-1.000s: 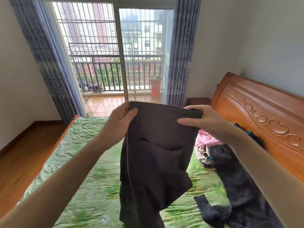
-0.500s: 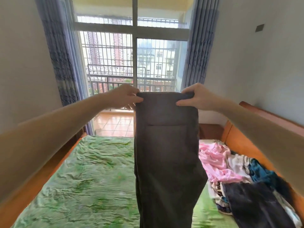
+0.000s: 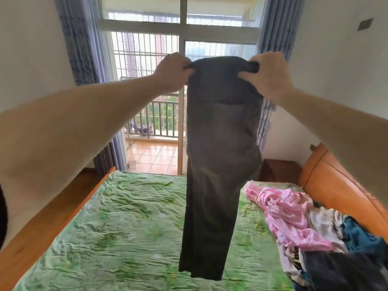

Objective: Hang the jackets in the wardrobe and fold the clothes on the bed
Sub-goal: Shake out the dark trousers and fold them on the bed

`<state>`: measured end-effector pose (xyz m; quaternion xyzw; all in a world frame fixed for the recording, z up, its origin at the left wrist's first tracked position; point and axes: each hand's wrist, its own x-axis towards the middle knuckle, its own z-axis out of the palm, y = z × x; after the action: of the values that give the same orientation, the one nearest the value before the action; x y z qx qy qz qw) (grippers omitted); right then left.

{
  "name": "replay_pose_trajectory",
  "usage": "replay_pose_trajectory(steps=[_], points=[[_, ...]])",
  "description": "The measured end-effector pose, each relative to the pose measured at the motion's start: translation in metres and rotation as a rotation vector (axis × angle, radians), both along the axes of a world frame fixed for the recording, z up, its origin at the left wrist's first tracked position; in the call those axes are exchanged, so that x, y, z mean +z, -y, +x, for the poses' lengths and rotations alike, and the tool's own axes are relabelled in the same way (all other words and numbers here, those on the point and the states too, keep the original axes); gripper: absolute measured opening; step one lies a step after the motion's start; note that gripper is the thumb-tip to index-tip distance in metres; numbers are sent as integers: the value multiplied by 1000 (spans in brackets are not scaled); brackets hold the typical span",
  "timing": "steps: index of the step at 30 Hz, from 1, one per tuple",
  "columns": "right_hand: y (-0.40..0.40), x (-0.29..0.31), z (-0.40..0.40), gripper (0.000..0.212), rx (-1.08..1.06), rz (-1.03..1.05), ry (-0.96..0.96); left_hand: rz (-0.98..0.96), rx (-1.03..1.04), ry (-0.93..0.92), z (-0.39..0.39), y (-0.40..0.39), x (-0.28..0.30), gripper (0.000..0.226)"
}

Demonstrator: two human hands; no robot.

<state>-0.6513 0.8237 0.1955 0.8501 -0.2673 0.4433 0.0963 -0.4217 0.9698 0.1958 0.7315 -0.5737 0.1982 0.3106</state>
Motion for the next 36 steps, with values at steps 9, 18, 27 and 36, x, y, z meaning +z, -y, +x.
replay_pose_trajectory(steps=[9,18,27,36], points=[[-17,-64,-47,29,30,-219,-70,-11,-79,-103,-27,-3,-60,26],[-93,-242,-149,34,193,20,-385,245,-265,-396,-109,-93,-247,16],[-241,-478,-256,15,231,404,-512,747,-374,-288,-191,-228,-488,26],[-333,-620,-306,29,151,678,-836,1087,-328,-154,-260,-313,-614,32]])
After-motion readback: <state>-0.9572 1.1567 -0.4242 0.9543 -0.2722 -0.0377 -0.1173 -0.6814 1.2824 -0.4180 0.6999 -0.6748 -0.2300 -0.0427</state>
